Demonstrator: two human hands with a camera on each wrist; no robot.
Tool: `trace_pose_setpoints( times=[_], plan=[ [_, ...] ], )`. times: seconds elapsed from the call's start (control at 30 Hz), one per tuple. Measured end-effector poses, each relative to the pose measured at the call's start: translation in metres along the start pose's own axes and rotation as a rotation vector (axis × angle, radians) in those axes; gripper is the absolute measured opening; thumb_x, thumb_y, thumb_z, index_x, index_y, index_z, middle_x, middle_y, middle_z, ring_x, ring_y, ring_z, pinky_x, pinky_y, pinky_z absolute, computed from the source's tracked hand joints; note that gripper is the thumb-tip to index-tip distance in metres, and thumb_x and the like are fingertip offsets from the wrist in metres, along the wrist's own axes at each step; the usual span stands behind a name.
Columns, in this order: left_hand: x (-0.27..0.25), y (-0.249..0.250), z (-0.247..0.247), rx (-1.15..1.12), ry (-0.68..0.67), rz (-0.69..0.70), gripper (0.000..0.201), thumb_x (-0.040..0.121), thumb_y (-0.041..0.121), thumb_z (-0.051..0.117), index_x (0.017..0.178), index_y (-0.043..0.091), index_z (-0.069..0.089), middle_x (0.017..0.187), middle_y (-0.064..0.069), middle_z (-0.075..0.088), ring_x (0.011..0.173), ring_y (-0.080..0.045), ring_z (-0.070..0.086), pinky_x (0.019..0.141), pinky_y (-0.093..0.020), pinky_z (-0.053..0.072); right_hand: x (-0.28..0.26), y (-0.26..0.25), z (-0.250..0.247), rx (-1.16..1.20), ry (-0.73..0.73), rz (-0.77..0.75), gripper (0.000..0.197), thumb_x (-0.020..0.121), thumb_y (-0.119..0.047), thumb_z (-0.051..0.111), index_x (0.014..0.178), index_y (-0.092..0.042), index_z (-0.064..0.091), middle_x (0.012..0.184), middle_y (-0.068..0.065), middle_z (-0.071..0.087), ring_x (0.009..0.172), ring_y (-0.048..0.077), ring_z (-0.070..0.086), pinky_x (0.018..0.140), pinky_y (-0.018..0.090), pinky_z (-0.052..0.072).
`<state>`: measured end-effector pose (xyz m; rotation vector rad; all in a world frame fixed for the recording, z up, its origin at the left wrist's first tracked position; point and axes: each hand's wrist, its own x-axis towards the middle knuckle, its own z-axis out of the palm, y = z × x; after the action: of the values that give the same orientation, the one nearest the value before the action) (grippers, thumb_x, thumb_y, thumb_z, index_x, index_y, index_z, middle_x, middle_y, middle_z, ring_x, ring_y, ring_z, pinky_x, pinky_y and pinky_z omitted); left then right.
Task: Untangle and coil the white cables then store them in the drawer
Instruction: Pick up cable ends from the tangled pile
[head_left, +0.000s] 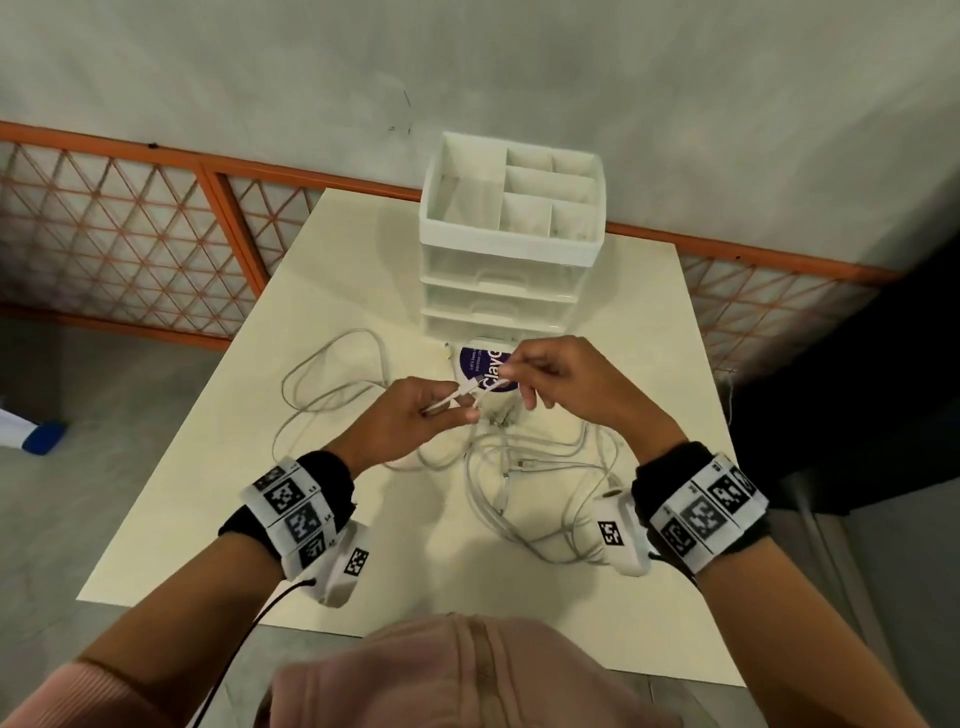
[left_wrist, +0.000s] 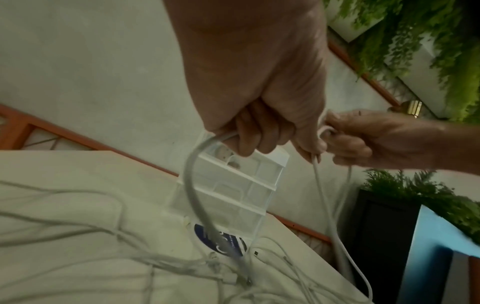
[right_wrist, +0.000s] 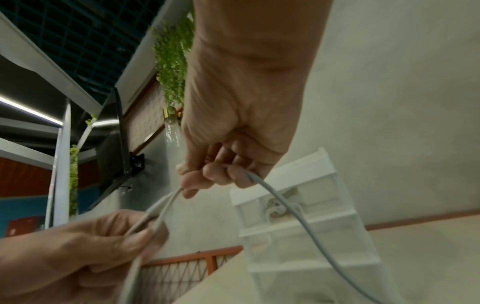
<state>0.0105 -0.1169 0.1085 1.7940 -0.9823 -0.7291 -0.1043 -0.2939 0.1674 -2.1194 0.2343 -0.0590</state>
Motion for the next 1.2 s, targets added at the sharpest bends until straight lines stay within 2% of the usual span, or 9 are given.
trace_pose_setpoints(
  times=[0.2, 0.3, 0.4, 0.5, 0.67, 0.8, 0.93, 1.1, 1.2],
  plan=[
    [-0.022, -0.038, -0.029, 0.185, -0.075, -0.100, 0.008, 0.081, 0.034, 0.071, 0.080, 0.027, 0.071, 0.066, 0.005, 0.065, 0.062, 0.001, 0.051, 0.067, -0.020, 0.038, -0.034, 0.068, -0.016, -0.264, -0.193, 0.362, 0.053, 0.094, -0.049, 0.045, 0.056, -0.014, 0.060, 0.044, -0.005, 0.048, 0.044, 0.008, 0.045, 0.053, 0.012, 0.038],
    [-0.037, -0.052, -0.036, 0.259, -0.190, -0.167, 0.011, 0.076, 0.039, 0.074, 0.070, 0.031, 0.070, 0.056, 0.003, 0.047, 0.056, -0.006, 0.039, 0.061, -0.025, 0.033, -0.059, 0.112, -0.010, -0.359, -0.338, 0.529, 0.050, 0.092, -0.048, 0.049, 0.051, -0.021, 0.055, 0.046, -0.008, 0.047, 0.045, 0.004, 0.044, 0.058, 0.015, 0.039],
    [-0.047, -0.057, -0.026, 0.259, -0.369, -0.246, 0.024, 0.069, 0.046, 0.077, 0.074, 0.022, 0.073, 0.052, 0.004, 0.033, 0.053, -0.010, 0.030, 0.056, -0.025, 0.025, -0.076, 0.138, 0.010, -0.357, -0.454, 0.608, 0.039, 0.091, -0.039, 0.057, 0.058, -0.019, 0.057, 0.059, -0.006, 0.052, 0.048, -0.002, 0.048, 0.054, 0.009, 0.037],
    [-0.046, -0.052, -0.019, 0.234, -0.333, -0.276, 0.037, 0.070, 0.057, 0.068, 0.080, 0.022, 0.073, 0.044, 0.009, 0.031, 0.046, -0.007, 0.032, 0.050, -0.017, 0.027, -0.071, 0.149, 0.023, -0.391, -0.481, 0.609, 0.019, 0.083, -0.019, 0.070, 0.070, -0.014, 0.057, 0.074, -0.005, 0.059, 0.068, 0.000, 0.057, 0.059, 0.005, 0.038],
    [-0.027, -0.038, -0.017, 0.184, -0.159, -0.233, 0.035, 0.099, 0.036, 0.039, 0.084, 0.020, 0.067, 0.047, 0.009, 0.036, 0.043, -0.003, 0.038, 0.050, -0.013, 0.033, -0.017, 0.145, 0.029, -0.333, -0.076, 0.446, 0.017, 0.079, -0.009, 0.071, 0.071, -0.016, 0.058, 0.066, -0.003, 0.057, 0.063, 0.012, 0.054, 0.063, 0.025, 0.042],
    [-0.019, -0.029, -0.010, -0.001, -0.140, -0.299, 0.041, 0.102, 0.033, 0.033, 0.094, 0.006, 0.062, 0.056, 0.006, 0.033, 0.039, -0.003, 0.033, 0.041, -0.008, 0.028, 0.024, 0.146, 0.050, -0.408, 0.014, 0.247, 0.017, 0.080, 0.002, 0.060, 0.090, -0.011, 0.062, 0.092, 0.005, 0.055, 0.086, 0.019, 0.052, 0.078, 0.033, 0.045],
    [-0.015, -0.024, -0.007, -0.061, -0.113, -0.322, 0.039, 0.102, 0.030, 0.033, 0.096, 0.003, 0.060, 0.056, 0.008, 0.033, 0.039, -0.002, 0.033, 0.040, -0.011, 0.027, 0.046, 0.162, 0.066, -0.603, -0.010, 0.202, 0.030, 0.077, 0.001, 0.066, 0.105, -0.008, 0.059, 0.116, 0.008, 0.054, 0.112, 0.027, 0.049, 0.093, 0.037, 0.040],
    [-0.010, -0.023, -0.008, -0.145, -0.106, -0.328, 0.037, 0.102, 0.030, 0.033, 0.096, 0.004, 0.057, 0.054, 0.009, 0.032, 0.042, -0.003, 0.028, 0.040, -0.014, 0.025, 0.054, 0.162, 0.055, -0.843, -0.086, 0.160, 0.018, 0.087, -0.013, 0.059, 0.105, -0.011, 0.058, 0.119, 0.007, 0.049, 0.112, 0.030, 0.041, 0.091, 0.040, 0.033],
    [-0.006, -0.023, -0.006, -0.160, -0.087, -0.281, 0.034, 0.103, 0.030, 0.032, 0.095, 0.006, 0.055, 0.055, 0.011, 0.036, 0.046, -0.006, 0.028, 0.044, -0.016, 0.027, 0.055, 0.143, 0.039, -0.623, 0.029, 0.147, 0.003, 0.091, -0.013, 0.054, 0.092, -0.015, 0.051, 0.100, 0.001, 0.055, 0.099, 0.024, 0.046, 0.080, 0.033, 0.029]
  ],
)
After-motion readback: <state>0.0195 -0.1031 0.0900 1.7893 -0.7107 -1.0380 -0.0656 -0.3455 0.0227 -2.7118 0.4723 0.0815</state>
